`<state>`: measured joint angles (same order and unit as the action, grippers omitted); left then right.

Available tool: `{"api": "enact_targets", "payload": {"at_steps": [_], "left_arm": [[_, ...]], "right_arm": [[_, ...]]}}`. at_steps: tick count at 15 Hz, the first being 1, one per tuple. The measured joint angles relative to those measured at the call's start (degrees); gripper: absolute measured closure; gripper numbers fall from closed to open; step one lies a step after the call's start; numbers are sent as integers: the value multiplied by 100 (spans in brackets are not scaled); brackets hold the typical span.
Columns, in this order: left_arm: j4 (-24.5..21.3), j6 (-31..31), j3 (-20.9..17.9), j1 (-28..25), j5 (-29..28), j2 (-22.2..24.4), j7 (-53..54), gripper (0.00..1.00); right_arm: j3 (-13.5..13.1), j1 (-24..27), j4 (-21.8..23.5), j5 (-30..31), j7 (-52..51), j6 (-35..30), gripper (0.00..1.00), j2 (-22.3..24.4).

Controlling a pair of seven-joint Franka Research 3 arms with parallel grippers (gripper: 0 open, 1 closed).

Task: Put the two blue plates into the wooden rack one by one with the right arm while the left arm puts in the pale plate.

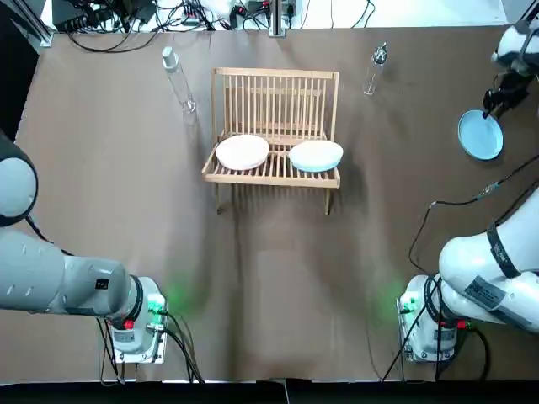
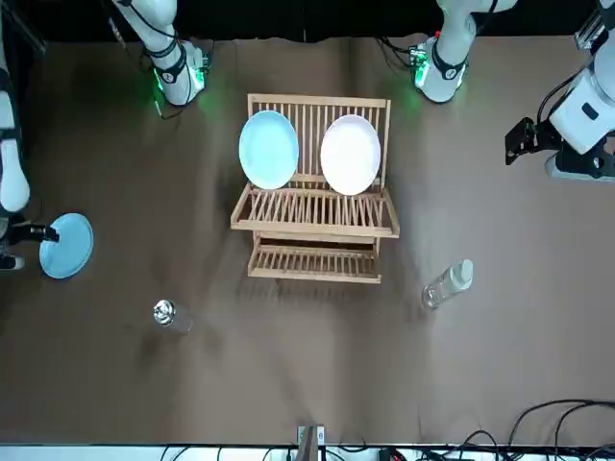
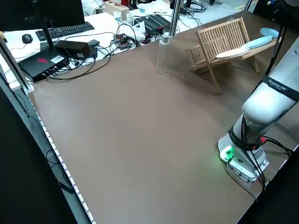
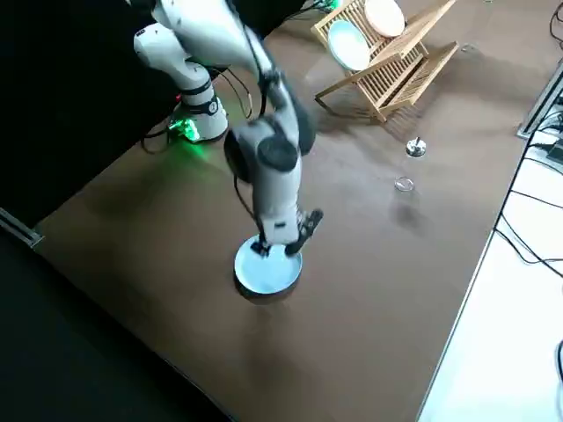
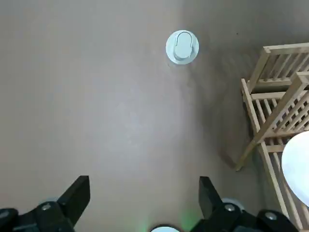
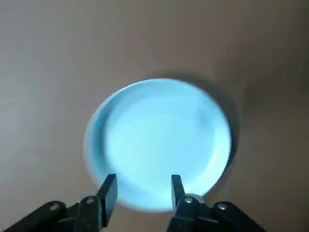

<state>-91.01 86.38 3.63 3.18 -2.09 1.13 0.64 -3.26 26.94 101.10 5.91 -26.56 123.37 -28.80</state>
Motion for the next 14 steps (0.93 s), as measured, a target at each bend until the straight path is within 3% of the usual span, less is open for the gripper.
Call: {"api": "enact_targets", "payload": {"at_steps": [1, 5, 9, 14], "left_arm": [[-10, 4, 0, 1, 2, 0, -2, 1], [-20, 6, 0, 8, 8, 0, -6, 1], [-22, 6, 3, 21, 10, 1, -10, 1], [-24, 6, 3, 22, 10, 1, -11, 1]], "right_arm": [[-2, 209, -24, 25, -46, 524, 44, -406], [-6, 532, -268, 33, -466, 641, 34, -740], [-1, 872, -491, 9, -680, 865, 33, -998], [75, 881, -564, -18, -641, 999, 36, -1259]]}}
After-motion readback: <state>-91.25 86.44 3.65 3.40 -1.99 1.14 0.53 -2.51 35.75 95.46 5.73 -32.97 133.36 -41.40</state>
